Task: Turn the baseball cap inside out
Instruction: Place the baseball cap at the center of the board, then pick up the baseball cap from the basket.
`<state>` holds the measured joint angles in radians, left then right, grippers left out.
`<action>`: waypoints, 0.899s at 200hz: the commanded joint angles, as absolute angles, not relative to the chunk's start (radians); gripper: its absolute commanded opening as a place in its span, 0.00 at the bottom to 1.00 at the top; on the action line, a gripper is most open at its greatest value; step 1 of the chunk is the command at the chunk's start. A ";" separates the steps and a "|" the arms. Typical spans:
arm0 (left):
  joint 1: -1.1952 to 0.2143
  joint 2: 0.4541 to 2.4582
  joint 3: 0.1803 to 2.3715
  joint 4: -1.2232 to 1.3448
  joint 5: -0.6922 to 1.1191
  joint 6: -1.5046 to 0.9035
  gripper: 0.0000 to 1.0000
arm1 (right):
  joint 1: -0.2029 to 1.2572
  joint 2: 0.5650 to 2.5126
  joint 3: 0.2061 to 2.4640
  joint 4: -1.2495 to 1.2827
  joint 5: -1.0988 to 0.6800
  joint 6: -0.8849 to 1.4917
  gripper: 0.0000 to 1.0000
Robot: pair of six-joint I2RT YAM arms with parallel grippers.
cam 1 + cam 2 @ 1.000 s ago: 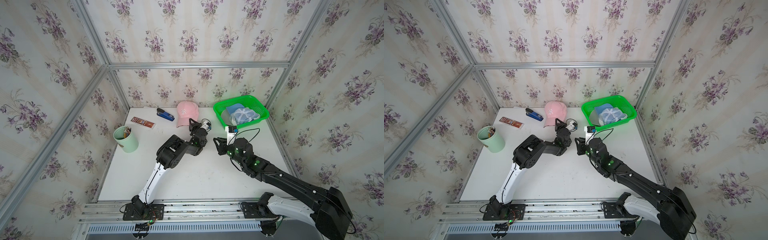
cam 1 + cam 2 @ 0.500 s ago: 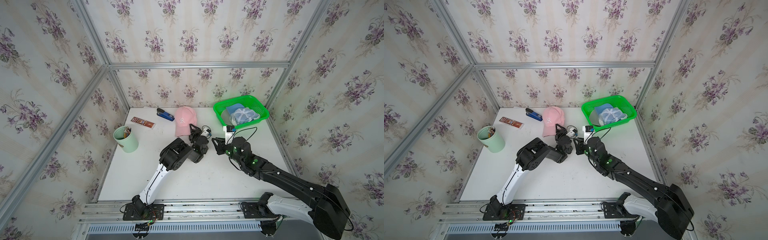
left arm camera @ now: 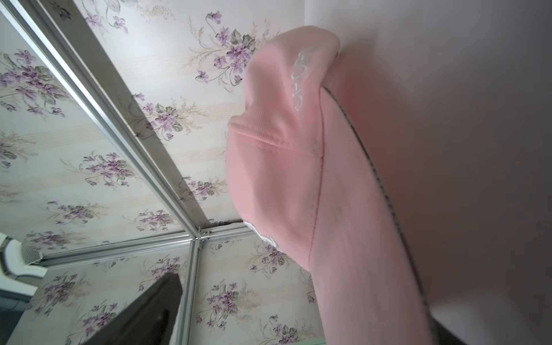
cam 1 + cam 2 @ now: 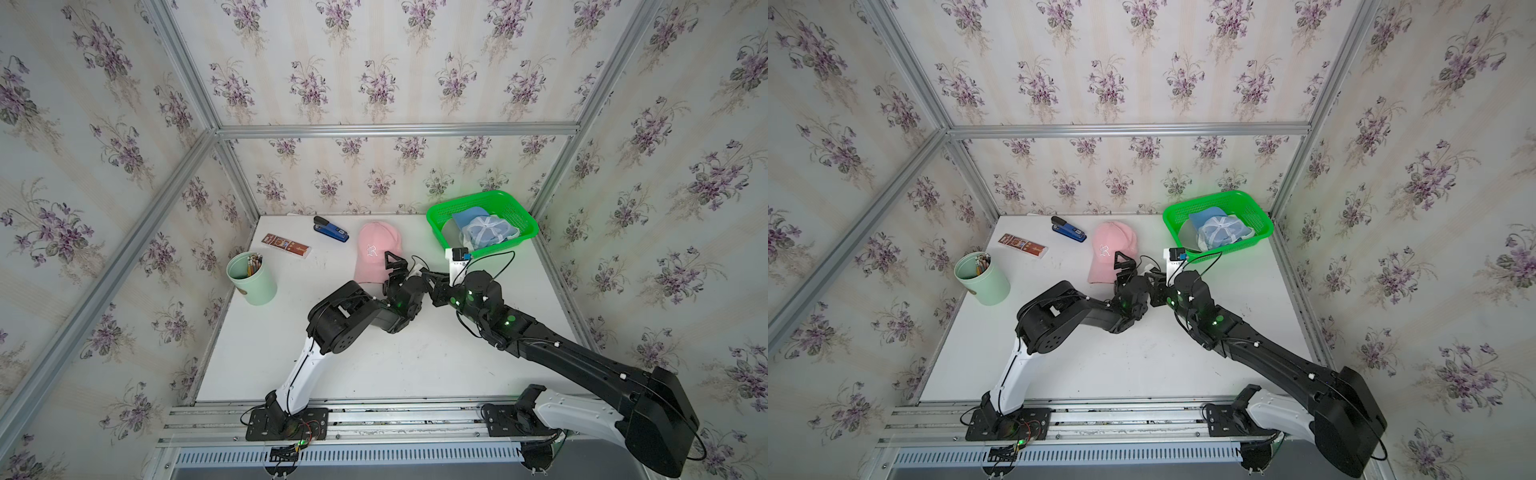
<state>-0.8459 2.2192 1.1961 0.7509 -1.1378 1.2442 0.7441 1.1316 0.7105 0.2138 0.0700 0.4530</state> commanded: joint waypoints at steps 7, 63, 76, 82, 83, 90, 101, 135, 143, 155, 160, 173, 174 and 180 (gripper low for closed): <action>-0.848 2.135 1.261 -0.040 -1.028 0.566 0.99 | 0.744 1.116 0.721 0.210 0.074 0.456 0.28; -0.856 1.960 1.268 -0.426 -0.565 0.284 0.99 | 0.744 1.097 0.739 0.168 0.093 0.452 0.28; -0.854 1.931 1.257 -0.454 -0.486 0.277 0.99 | 0.744 1.095 0.751 0.153 0.099 0.447 0.28; -0.852 1.920 1.255 -0.470 -0.443 0.278 0.99 | 0.744 1.095 0.757 0.146 0.101 0.443 0.28; -0.851 1.919 1.255 -0.472 -0.438 0.278 0.99 | 0.744 1.095 0.758 0.144 0.100 0.442 0.28; -0.849 1.910 1.255 -0.487 -0.397 0.278 0.99 | 0.744 1.096 0.766 0.136 0.102 0.440 0.28; -0.844 1.907 1.269 -0.511 -0.361 0.271 0.99 | 0.744 1.096 0.774 0.127 0.103 0.436 0.28; -0.831 1.897 1.307 -0.540 -0.276 0.251 0.99 | 0.744 1.085 0.781 0.115 0.101 0.436 0.28; -0.830 1.888 1.309 -0.541 -0.271 0.244 0.99 | 0.744 1.081 0.781 0.111 0.102 0.436 0.28; -0.830 1.858 1.307 -0.535 -0.263 0.228 0.99 | 0.744 1.073 0.781 0.100 0.110 0.431 0.28; -0.827 1.842 1.307 -0.534 -0.260 0.219 0.99 | 0.743 1.071 0.782 0.095 0.116 0.426 0.28; -0.822 1.792 1.320 -0.555 -0.247 0.186 0.99 | 0.739 1.075 0.798 0.065 0.135 0.401 0.30; -0.821 1.788 1.320 -0.556 -0.246 0.183 0.99 | 0.738 1.076 0.800 0.062 0.135 0.398 0.30; -0.818 1.763 1.327 -0.565 -0.244 0.165 0.99 | 0.727 1.088 0.817 0.044 0.127 0.386 0.31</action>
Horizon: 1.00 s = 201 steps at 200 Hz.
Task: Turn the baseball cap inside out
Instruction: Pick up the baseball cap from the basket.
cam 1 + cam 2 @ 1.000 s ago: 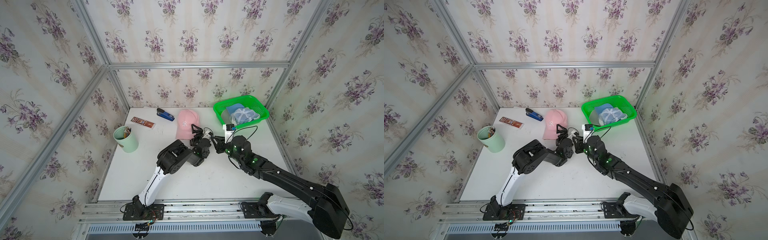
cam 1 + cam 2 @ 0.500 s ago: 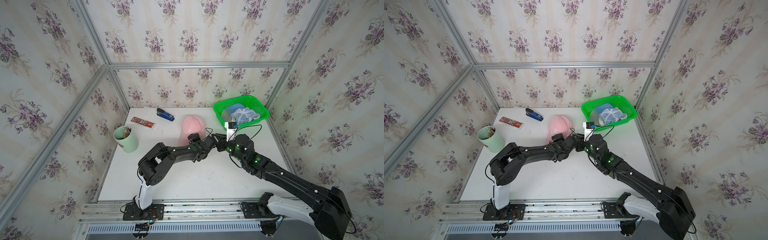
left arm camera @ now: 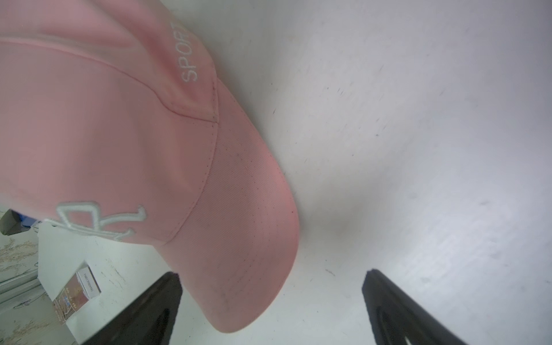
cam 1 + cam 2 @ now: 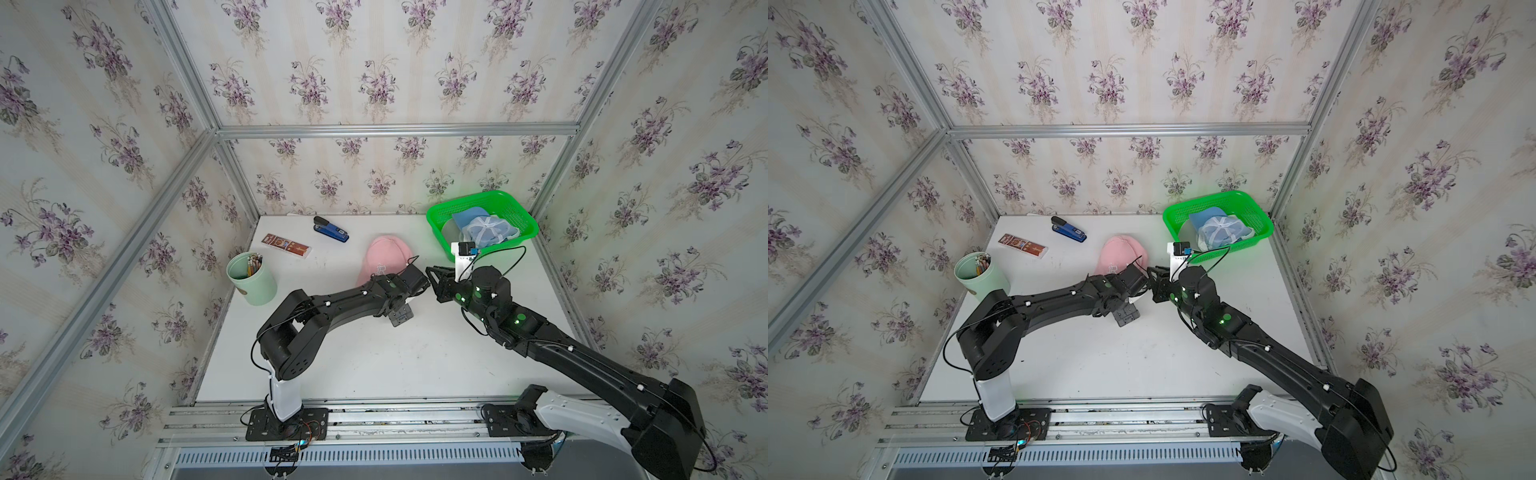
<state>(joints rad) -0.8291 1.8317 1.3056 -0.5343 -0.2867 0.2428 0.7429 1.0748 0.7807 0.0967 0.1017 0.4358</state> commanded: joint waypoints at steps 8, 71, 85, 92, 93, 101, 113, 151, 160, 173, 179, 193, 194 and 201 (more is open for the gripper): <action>-0.809 1.729 1.336 -0.581 -0.232 0.143 0.99 | 0.703 1.110 0.848 0.010 0.104 0.373 0.32; -0.624 1.623 1.458 -0.759 -0.159 -0.123 0.99 | 0.481 1.346 1.107 -0.161 0.061 0.302 0.43; -0.590 1.605 1.468 -0.762 -0.159 -0.149 0.99 | 0.442 1.405 1.162 -0.198 0.071 0.289 0.44; -0.578 1.596 1.468 -0.754 -0.168 -0.155 0.99 | 0.426 1.437 1.190 -0.214 0.086 0.279 0.44; -0.577 1.594 1.468 -0.753 -0.172 -0.156 0.99 | 0.425 1.443 1.193 -0.217 0.090 0.278 0.45; -0.565 1.587 1.475 -0.753 -0.189 -0.168 0.99 | 0.414 1.479 1.224 -0.238 0.126 0.264 0.45; -0.542 1.585 1.503 -0.780 -0.194 -0.197 0.99 | 0.391 1.543 1.271 -0.274 0.162 0.250 0.45; -0.524 1.593 1.591 -0.881 -0.177 -0.210 0.99 | 0.354 1.693 1.365 -0.295 0.243 0.218 0.45; -0.530 1.586 1.584 -0.883 -0.178 -0.214 0.99 | 0.354 1.730 1.396 -0.306 0.274 0.205 0.45; -0.544 1.581 1.568 -0.884 -0.176 -0.219 0.99 | 0.354 1.777 1.415 -0.274 0.291 0.175 0.44; -0.550 1.582 1.562 -0.886 -0.177 -0.226 0.99 | 0.354 1.794 1.419 -0.250 0.294 0.163 0.44; -0.556 1.581 1.541 -0.883 -0.161 -0.238 0.99 | 0.354 1.848 1.444 -0.226 0.306 0.139 0.44; -0.556 1.580 1.540 -0.882 -0.159 -0.240 0.99 | 0.354 1.851 1.447 -0.226 0.308 0.138 0.44; -0.559 1.578 1.528 -0.878 -0.149 -0.248 0.99 | 0.354 1.879 1.463 -0.219 0.324 0.129 0.43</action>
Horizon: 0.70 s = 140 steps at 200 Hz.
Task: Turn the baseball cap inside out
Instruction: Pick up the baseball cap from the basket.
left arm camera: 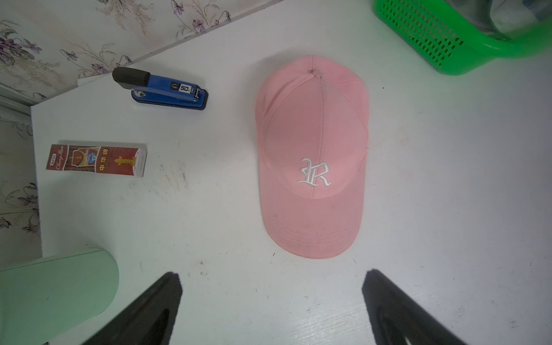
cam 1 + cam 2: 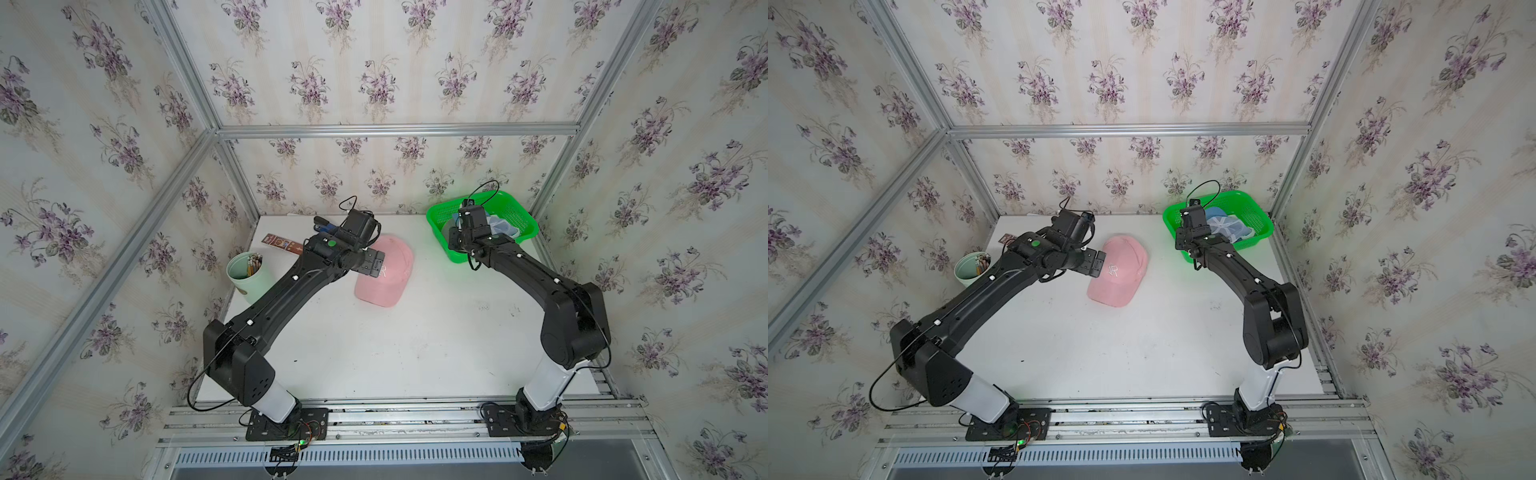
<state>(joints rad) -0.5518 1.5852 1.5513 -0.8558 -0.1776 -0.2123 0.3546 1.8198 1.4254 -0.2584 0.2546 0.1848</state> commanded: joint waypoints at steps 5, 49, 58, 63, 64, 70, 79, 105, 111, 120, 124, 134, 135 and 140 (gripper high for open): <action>-0.561 1.575 1.521 -0.876 -0.143 -0.255 0.99 | 0.354 1.896 1.474 -0.212 0.335 0.123 0.43; -0.588 1.563 1.486 -0.867 -0.132 -0.270 0.99 | 0.351 2.027 1.554 -0.119 0.423 0.059 0.43; -0.597 1.564 1.484 -0.869 -0.133 -0.269 0.99 | 0.350 2.061 1.582 -0.107 0.447 0.047 0.43; -0.603 1.563 1.485 -0.870 -0.134 -0.269 0.99 | 0.350 2.081 1.601 -0.104 0.456 0.042 0.43; -0.605 1.563 1.485 -0.870 -0.135 -0.269 0.99 | 0.350 2.084 1.604 -0.103 0.457 0.041 0.43; -0.614 1.566 1.483 -0.872 -0.140 -0.269 0.99 | 0.347 2.110 1.625 -0.107 0.463 0.036 0.43; -0.628 1.566 1.483 -0.878 -0.152 -0.268 0.99 | 0.342 2.149 1.670 -0.123 0.468 0.031 0.44; -0.641 1.562 1.468 -0.886 -0.160 -0.268 0.99 | 0.324 2.243 1.784 -0.161 0.480 0.018 0.44; -0.641 1.557 1.460 -0.885 -0.160 -0.266 0.99 | 0.320 2.261 1.808 -0.169 0.479 0.016 0.45; -0.641 1.551 1.453 -0.884 -0.166 -0.267 0.99 | 0.313 2.292 1.851 -0.195 0.480 0.018 0.45; -0.641 1.551 1.450 -0.884 -0.170 -0.265 0.99 | 0.309 2.304 1.873 -0.209 0.478 0.020 0.45; -0.641 1.545 1.446 -0.886 -0.174 -0.261 0.99 | 0.300 2.341 1.926 -0.252 0.461 0.026 0.45; -0.641 1.545 1.446 -0.886 -0.175 -0.261 0.99 | 0.299 2.344 1.931 -0.255 0.460 0.027 0.46; -0.641 1.543 1.446 -0.887 -0.178 -0.261 0.99 | 0.296 2.361 1.959 -0.274 0.452 0.028 0.46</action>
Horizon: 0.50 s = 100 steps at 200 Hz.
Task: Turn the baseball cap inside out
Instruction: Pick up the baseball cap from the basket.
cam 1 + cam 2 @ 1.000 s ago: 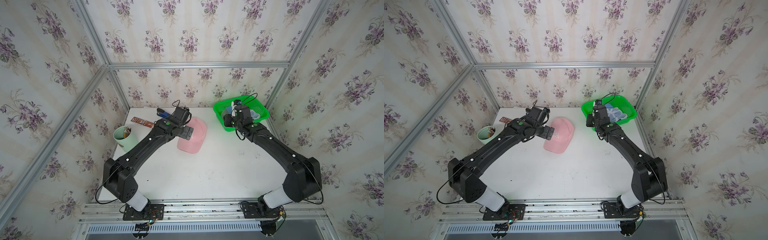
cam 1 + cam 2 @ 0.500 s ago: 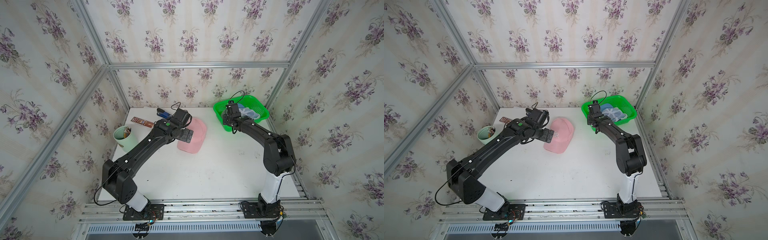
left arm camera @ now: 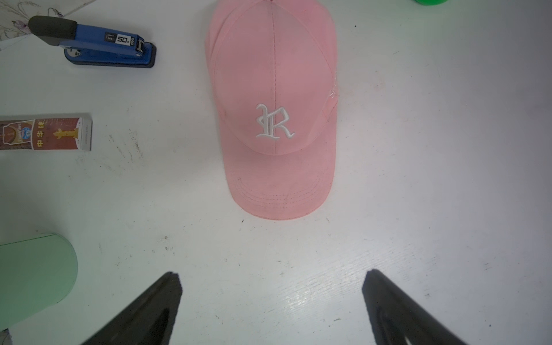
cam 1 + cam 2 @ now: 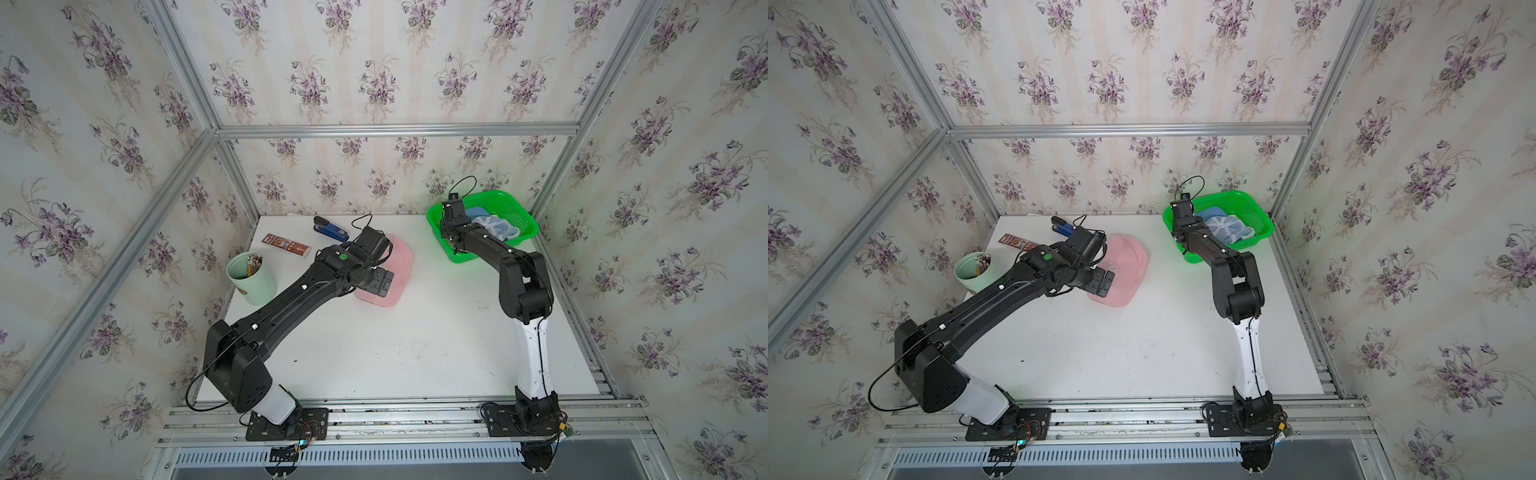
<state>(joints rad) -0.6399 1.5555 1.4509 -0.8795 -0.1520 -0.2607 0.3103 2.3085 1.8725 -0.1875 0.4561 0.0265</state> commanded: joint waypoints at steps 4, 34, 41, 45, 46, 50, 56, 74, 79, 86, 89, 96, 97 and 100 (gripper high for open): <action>-0.641 1.543 1.445 -0.887 -0.180 -0.261 0.99 | 0.294 2.373 1.978 -0.287 0.447 0.027 0.46; -0.641 1.539 1.451 -0.895 -0.192 -0.251 0.99 | 0.288 2.462 2.098 -0.371 0.434 0.023 0.44; -0.641 1.537 1.454 -0.897 -0.194 -0.251 0.99 | 0.284 2.476 2.117 -0.385 0.432 0.030 0.42; -0.641 1.537 1.454 -0.899 -0.195 -0.251 0.99 | 0.281 2.482 2.122 -0.390 0.427 0.033 0.41; -0.641 1.536 1.455 -0.899 -0.195 -0.250 0.99 | 0.280 2.484 2.122 -0.391 0.426 0.033 0.41; -0.641 1.535 1.456 -0.900 -0.196 -0.250 0.99 | 0.278 2.486 2.124 -0.390 0.419 0.036 0.39; -0.641 1.531 1.453 -0.900 -0.199 -0.250 0.99 | 0.275 2.488 2.122 -0.389 0.413 0.038 0.34; -0.640 1.524 1.451 -0.899 -0.205 -0.250 0.99 | 0.273 2.486 2.121 -0.385 0.411 0.037 0.16; -0.641 1.522 1.450 -0.900 -0.207 -0.250 0.99 | 0.273 2.482 2.120 -0.384 0.410 0.037 0.12; -0.641 1.521 1.448 -0.898 -0.207 -0.250 0.99 | 0.273 2.474 2.115 -0.379 0.407 0.038 0.07; -0.641 1.520 1.448 -0.898 -0.208 -0.253 0.99 | 0.273 2.470 2.113 -0.379 0.405 0.040 0.05; -0.641 1.519 1.446 -0.896 -0.209 -0.253 0.99 | 0.273 2.453 2.100 -0.371 0.398 0.046 0.02; -0.641 1.519 1.446 -0.896 -0.210 -0.254 0.99 | 0.273 2.451 2.098 -0.369 0.397 0.047 0.02; -0.641 1.520 1.446 -0.896 -0.209 -0.255 0.99 | 0.274 2.441 2.090 -0.363 0.395 0.048 0.01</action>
<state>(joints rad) -0.6418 1.5265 1.4471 -0.8864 -0.1879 -0.2565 0.2737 2.4763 2.1136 -0.3546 0.4278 0.0216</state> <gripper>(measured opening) 0.989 0.062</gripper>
